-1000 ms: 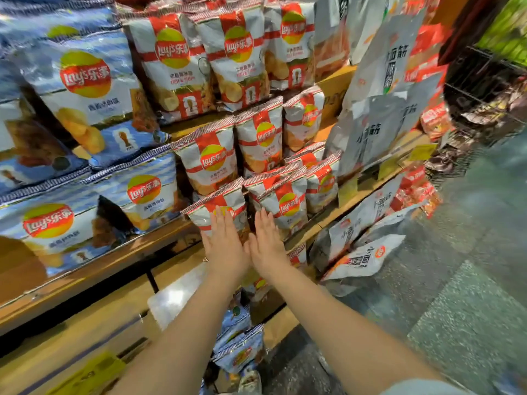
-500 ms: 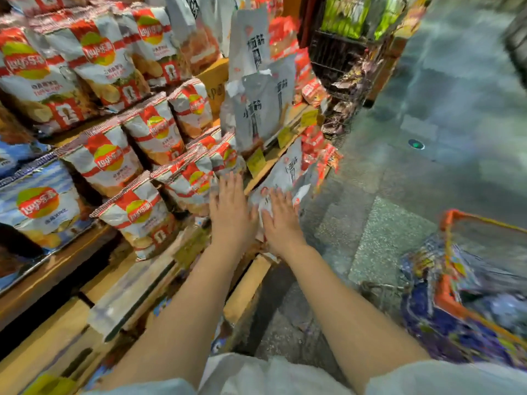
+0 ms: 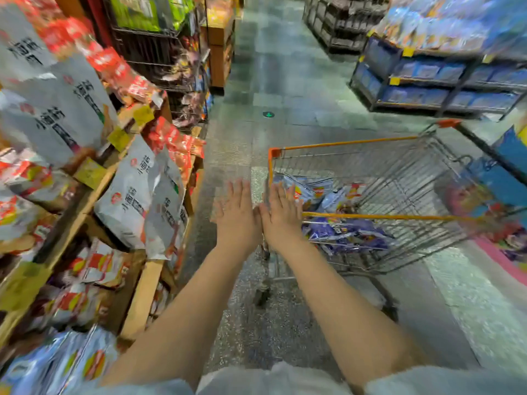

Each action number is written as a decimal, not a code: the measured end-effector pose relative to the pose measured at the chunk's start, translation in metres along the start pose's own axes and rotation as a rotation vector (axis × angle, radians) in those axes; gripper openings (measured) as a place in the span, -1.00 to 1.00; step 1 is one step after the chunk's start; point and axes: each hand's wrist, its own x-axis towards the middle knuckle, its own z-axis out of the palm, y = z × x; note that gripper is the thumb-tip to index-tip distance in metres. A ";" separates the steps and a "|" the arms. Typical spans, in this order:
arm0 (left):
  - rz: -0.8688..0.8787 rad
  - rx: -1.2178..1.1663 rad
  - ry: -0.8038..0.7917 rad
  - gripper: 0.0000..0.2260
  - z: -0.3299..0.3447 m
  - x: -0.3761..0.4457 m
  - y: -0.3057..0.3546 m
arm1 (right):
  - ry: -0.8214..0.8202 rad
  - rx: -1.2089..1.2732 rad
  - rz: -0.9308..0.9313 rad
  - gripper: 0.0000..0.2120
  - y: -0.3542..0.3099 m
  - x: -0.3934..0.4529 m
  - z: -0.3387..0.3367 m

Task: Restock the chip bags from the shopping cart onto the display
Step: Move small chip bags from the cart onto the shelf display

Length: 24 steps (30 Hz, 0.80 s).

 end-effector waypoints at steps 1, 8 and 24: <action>0.020 -0.026 -0.017 -0.47 0.008 -0.005 0.020 | 0.010 -0.004 0.031 -0.45 0.020 -0.009 -0.010; 0.194 -0.068 -0.102 -0.44 0.058 -0.026 0.125 | 0.070 -0.016 0.212 -0.43 0.122 -0.060 -0.069; 0.386 -0.036 -0.250 -0.43 0.160 0.087 0.246 | 0.146 0.057 0.416 -0.49 0.267 0.012 -0.108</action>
